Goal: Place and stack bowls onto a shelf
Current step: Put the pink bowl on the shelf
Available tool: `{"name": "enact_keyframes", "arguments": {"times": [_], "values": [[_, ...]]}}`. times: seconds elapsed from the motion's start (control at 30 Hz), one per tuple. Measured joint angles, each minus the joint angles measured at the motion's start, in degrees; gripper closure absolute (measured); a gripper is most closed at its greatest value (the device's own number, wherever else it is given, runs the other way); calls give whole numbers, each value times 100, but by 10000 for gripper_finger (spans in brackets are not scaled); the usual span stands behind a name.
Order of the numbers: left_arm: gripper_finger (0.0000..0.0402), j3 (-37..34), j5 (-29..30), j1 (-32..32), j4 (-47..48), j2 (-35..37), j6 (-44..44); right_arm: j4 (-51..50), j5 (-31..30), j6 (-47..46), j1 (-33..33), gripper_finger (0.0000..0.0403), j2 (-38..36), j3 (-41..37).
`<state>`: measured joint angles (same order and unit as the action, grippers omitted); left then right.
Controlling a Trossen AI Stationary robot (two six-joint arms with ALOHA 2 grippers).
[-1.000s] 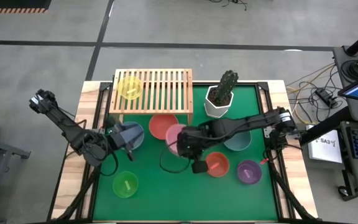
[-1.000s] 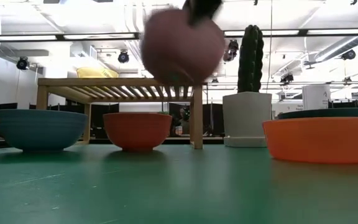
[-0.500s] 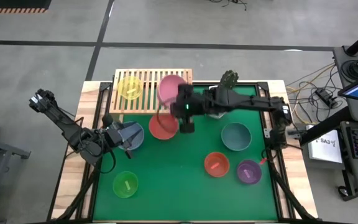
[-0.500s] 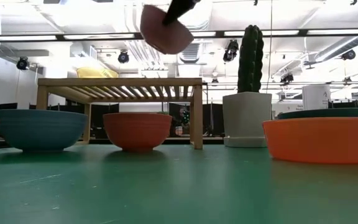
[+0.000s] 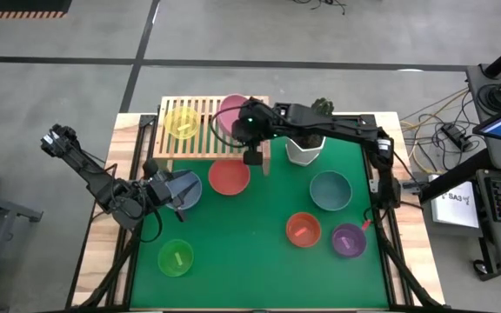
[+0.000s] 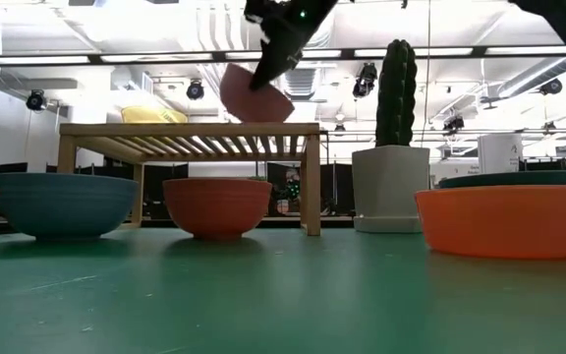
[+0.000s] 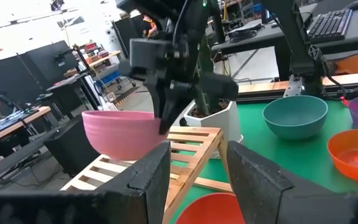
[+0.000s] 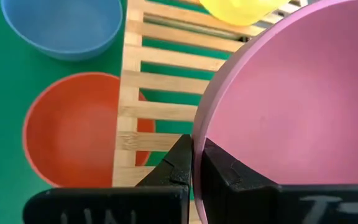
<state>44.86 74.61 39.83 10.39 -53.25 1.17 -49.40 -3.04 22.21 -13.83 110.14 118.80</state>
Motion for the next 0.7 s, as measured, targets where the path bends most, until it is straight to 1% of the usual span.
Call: {"name": "enact_keyframes", "arguments": {"times": [0.1, 0.2, 0.37, 0.7], "values": [[261, 0, 0, 0, 13, 0, 0, 2, -53, 110, -21, 394, 102, 0], [261, 0, -1, 0, 26, -2, 1, -8, -325, 245, -21, 394, 153, -3], [261, 0, 0, -2, 37, -2, 2, 47, -357, 401, -21, 389, 169, -4], [261, -2, -2, 0, 37, -2, 2, 117, -364, 341, -21, 324, 173, -4]]}}
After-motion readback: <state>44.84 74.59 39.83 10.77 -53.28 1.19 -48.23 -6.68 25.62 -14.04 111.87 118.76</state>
